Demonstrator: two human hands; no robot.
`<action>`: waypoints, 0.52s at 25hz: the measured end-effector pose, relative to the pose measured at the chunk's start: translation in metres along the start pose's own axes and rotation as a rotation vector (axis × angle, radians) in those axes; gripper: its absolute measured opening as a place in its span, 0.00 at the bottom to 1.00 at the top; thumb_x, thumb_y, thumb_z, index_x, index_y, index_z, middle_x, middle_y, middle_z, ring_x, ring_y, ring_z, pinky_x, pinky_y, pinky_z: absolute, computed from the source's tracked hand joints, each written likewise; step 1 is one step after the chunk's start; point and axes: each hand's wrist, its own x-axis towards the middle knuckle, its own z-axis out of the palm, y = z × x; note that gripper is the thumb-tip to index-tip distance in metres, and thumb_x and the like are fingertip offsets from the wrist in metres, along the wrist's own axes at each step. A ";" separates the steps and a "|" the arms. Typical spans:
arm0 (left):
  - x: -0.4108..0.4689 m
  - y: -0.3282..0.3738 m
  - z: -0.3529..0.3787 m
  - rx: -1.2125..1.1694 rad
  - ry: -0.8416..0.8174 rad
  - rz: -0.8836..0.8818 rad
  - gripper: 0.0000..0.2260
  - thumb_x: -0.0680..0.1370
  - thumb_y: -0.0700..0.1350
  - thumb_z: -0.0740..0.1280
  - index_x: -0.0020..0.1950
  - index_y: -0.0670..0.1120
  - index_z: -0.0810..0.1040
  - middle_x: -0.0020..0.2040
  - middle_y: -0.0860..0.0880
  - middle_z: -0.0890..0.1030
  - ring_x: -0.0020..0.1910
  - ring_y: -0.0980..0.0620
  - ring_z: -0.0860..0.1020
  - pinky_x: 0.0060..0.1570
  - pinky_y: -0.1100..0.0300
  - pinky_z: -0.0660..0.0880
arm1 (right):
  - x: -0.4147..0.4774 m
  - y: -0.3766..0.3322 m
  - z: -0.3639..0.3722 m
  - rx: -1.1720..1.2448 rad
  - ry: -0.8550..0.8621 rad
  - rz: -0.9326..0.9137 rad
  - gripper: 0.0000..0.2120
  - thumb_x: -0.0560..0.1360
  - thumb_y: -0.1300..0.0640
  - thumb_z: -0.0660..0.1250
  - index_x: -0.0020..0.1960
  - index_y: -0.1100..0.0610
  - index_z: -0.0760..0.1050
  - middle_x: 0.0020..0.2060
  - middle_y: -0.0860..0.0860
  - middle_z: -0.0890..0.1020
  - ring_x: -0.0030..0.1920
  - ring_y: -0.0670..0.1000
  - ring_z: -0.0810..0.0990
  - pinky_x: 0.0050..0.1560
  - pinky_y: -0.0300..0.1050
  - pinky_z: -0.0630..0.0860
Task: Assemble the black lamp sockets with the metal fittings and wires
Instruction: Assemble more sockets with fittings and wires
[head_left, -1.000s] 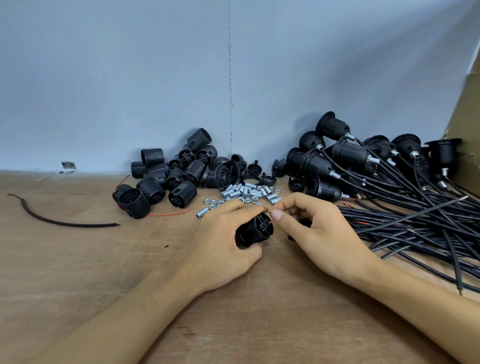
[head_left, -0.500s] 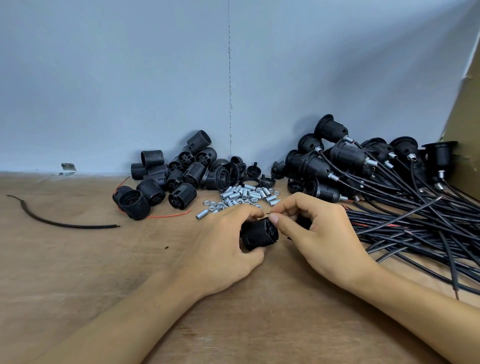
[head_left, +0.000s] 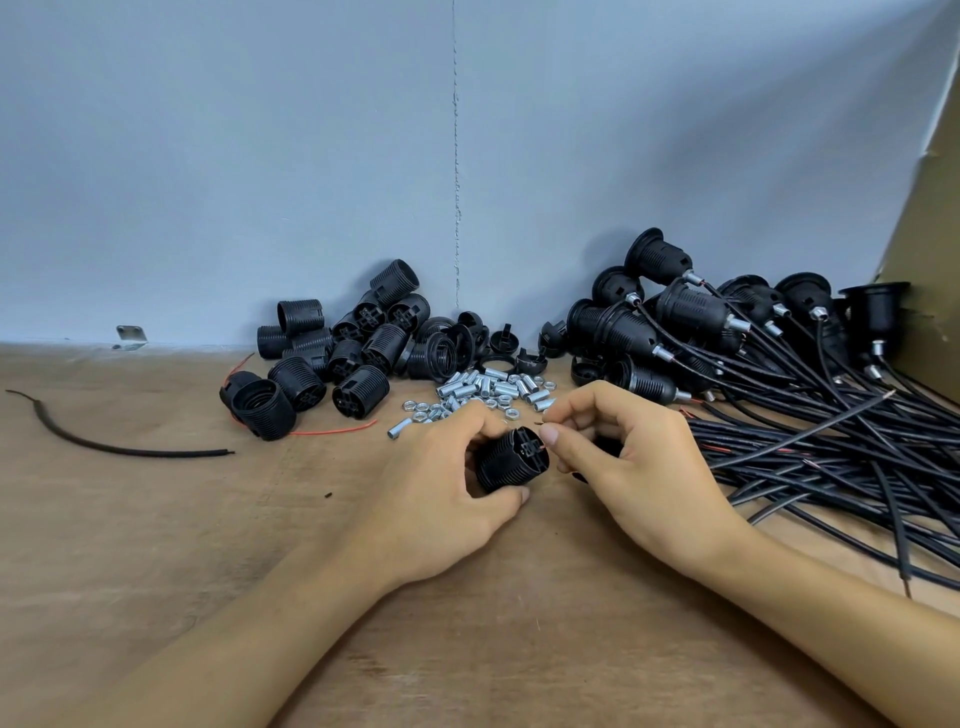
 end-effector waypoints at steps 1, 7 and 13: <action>-0.001 0.000 0.000 0.035 0.004 0.015 0.14 0.67 0.56 0.74 0.49 0.60 0.74 0.48 0.65 0.82 0.49 0.64 0.81 0.51 0.60 0.77 | 0.000 0.000 0.000 0.020 -0.009 0.010 0.06 0.76 0.59 0.73 0.45 0.48 0.79 0.35 0.46 0.83 0.36 0.46 0.82 0.43 0.38 0.79; -0.001 -0.001 0.003 0.113 0.011 0.046 0.16 0.67 0.58 0.71 0.52 0.65 0.70 0.53 0.69 0.77 0.49 0.65 0.79 0.48 0.68 0.74 | -0.001 0.000 -0.002 -0.027 -0.076 0.029 0.06 0.77 0.60 0.69 0.49 0.50 0.76 0.39 0.49 0.82 0.42 0.50 0.81 0.44 0.44 0.78; -0.001 -0.003 0.002 0.120 0.004 0.038 0.15 0.66 0.60 0.68 0.51 0.67 0.70 0.53 0.70 0.77 0.50 0.67 0.78 0.49 0.74 0.71 | 0.004 -0.004 -0.012 -0.018 -0.231 0.056 0.02 0.75 0.59 0.67 0.47 0.54 0.75 0.40 0.53 0.81 0.36 0.46 0.76 0.38 0.35 0.70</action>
